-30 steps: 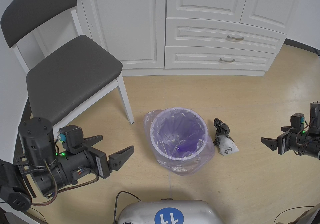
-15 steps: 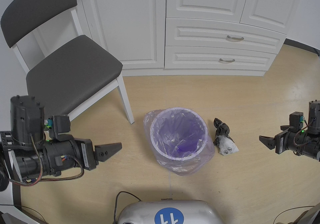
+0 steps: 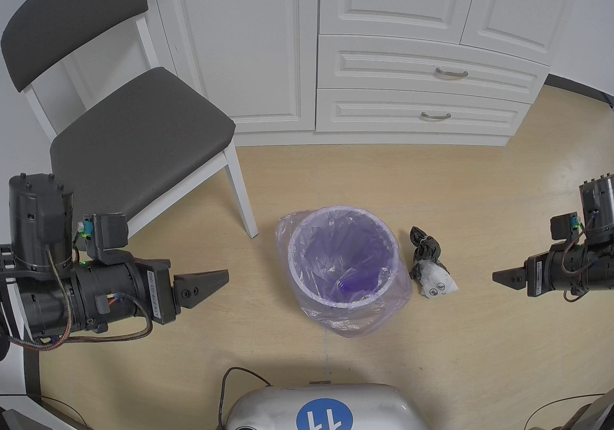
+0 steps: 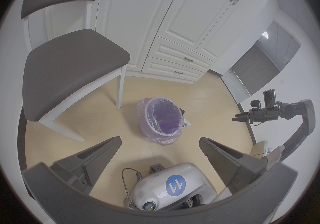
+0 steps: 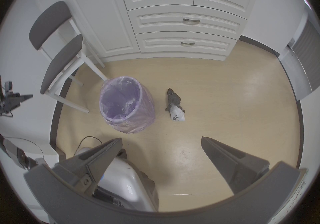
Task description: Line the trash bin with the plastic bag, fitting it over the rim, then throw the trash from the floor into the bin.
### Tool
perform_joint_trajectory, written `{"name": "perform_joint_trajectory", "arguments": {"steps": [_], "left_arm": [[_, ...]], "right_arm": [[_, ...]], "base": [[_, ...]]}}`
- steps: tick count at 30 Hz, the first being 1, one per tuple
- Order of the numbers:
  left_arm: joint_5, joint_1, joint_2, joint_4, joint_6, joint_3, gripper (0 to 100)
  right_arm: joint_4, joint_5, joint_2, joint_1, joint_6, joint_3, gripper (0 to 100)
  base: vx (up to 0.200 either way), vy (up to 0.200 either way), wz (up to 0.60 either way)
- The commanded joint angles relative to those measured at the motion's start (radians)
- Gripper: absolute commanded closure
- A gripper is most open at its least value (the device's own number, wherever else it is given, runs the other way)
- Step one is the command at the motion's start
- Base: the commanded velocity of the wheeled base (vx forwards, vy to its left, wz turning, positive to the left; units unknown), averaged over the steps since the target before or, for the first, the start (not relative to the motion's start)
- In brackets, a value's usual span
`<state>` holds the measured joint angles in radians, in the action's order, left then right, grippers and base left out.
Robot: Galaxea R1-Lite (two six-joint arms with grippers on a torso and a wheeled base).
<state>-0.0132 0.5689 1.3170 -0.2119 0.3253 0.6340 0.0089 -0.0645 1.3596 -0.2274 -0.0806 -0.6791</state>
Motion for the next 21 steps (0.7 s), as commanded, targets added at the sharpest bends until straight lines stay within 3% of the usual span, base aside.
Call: {"name": "perform_joint_trajectory", "arguments": {"steps": [1, 2, 6, 9, 14, 21], "left_arm": [[-0.001, -0.001, 0.011, -0.023, 0.003, -0.033, 0], [-0.001, -0.001, 0.011, -0.023, 0.003, -0.033, 0], [-0.044, 0.005, -0.013, -0.265, -0.019, -0.163, 0], [-0.053, 0.011, -0.028, -0.356, -0.015, -0.189, 0], [-0.047, 0.003, -0.030, -0.328, -0.012, -0.166, 0], [-0.042, -0.003, -0.133, -0.007, -0.003, 0.010, 0]], "right_arm": [[0.031, 0.002, 0.007, -0.007, -0.013, -0.054, 0], [0.031, 0.002, 0.007, -0.007, -0.013, -0.054, 0], [0.046, 0.000, 0.047, -0.009, -0.022, -0.063, 0], [0.045, -0.006, 0.052, -0.009, -0.027, -0.065, 0], [0.048, -0.009, 0.029, -0.013, -0.034, -0.066, 0], [0.048, -0.003, -0.017, -0.020, -0.027, -0.037, 0]], "base": [[0.000, 0.000, 0.00], [0.000, 0.000, 0.00], [0.000, 0.000, 0.00], [0.000, 0.000, 0.00], [0.000, 0.000, 0.00], [0.000, 0.000, 0.00]]}}
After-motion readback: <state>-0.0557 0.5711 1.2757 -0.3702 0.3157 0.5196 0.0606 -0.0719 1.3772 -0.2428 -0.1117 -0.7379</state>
